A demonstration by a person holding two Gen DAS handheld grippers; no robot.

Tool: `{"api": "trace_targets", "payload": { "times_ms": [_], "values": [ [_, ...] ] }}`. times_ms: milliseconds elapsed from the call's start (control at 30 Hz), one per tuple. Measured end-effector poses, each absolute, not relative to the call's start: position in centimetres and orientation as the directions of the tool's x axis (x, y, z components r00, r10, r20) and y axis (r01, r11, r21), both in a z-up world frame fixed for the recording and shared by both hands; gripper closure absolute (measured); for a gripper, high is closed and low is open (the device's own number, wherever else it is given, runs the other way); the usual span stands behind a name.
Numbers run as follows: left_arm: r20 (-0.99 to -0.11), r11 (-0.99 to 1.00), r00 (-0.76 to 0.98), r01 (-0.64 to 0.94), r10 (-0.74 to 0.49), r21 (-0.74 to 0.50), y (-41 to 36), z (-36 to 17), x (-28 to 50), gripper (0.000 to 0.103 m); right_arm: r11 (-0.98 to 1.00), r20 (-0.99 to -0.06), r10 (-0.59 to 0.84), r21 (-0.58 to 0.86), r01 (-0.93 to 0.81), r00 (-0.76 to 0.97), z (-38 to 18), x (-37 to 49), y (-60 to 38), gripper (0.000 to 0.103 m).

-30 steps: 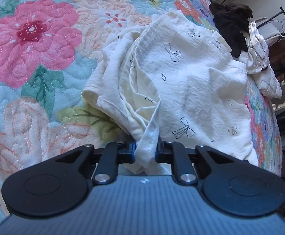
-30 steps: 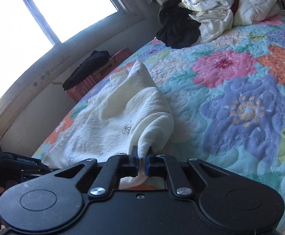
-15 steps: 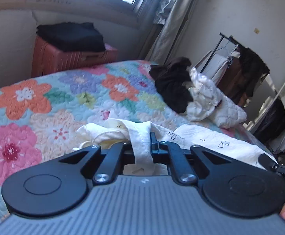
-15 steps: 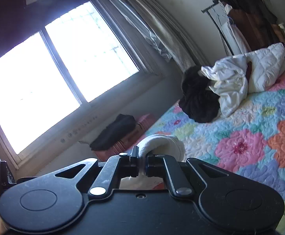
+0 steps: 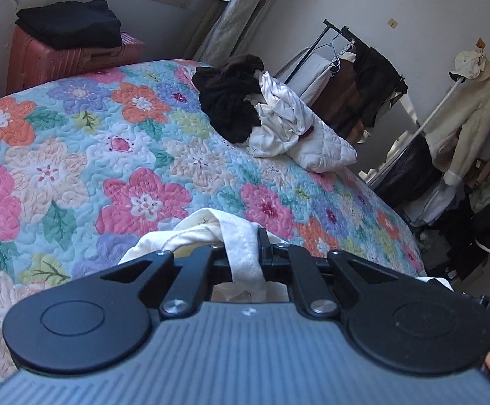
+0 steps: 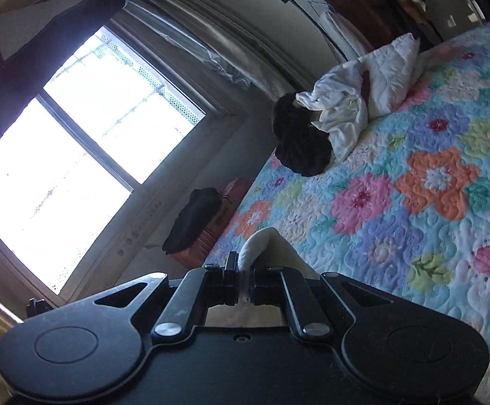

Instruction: Fold clothes

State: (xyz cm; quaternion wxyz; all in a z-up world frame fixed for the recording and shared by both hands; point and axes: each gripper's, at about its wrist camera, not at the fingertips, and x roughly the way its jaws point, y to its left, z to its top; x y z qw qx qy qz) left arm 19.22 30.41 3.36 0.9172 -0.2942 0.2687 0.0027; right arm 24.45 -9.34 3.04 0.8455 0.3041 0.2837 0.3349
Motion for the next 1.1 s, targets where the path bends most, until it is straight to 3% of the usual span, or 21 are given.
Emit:
{"api": "trace_targets", "payload": {
  "times_ms": [133, 300, 400, 533, 600, 667, 933, 1100],
  "values": [
    [-0.361, 0.812, 0.919, -0.087, -0.158, -0.577, 30.5, 6.5, 21.7, 0.097, 0.641, -0.189, 0.69, 0.608, -0.468, 0.699, 5.9, 25.7, -9.2, 0.095],
    [-0.159, 0.834, 0.973, 0.055, -0.169, -0.55, 28.6, 10.8, 20.1, 0.097, 0.607, 0.042, 0.682, 0.523, -0.598, 0.73, 10.5, 22.2, -10.9, 0.095],
    [-0.201, 0.816, 0.959, 0.048, -0.199, -0.576, 27.9, 8.3, 18.9, 0.096, 0.63, -0.009, 0.683, 0.514, -0.582, 0.731, 8.9, 20.2, -11.9, 0.095],
    [-0.447, 0.792, 0.862, -0.094, -0.239, -0.604, 27.0, 0.6, 18.8, 0.096, 0.668, -0.228, 0.67, 0.599, -0.441, 0.706, 2.0, 18.8, -13.3, 0.095],
    [-0.598, 0.805, 0.764, -0.188, -0.24, -0.563, 26.1, -4.0, 18.8, 0.096, 0.663, -0.312, 0.67, 0.66, -0.353, 0.674, -1.7, 18.0, -14.1, 0.095],
    [-0.694, 0.841, 0.684, -0.225, -0.223, -0.492, 24.8, -6.7, 18.3, 0.096, 0.661, -0.374, 0.665, 0.697, -0.277, 0.647, -4.7, 17.5, -14.8, 0.095],
    [-0.704, 0.856, 0.673, -0.207, -0.226, -0.473, 24.6, -7.7, 18.1, 0.096, 0.638, -0.388, 0.675, 0.735, -0.232, 0.628, -7.1, 17.5, -15.9, 0.095],
    [-0.756, 0.869, 0.614, -0.222, -0.227, -0.441, 23.9, -8.0, 19.1, 0.092, 0.62, -0.378, 0.686, 0.75, -0.229, 0.622, -6.6, 19.3, -15.7, 0.095]
  ]
}}
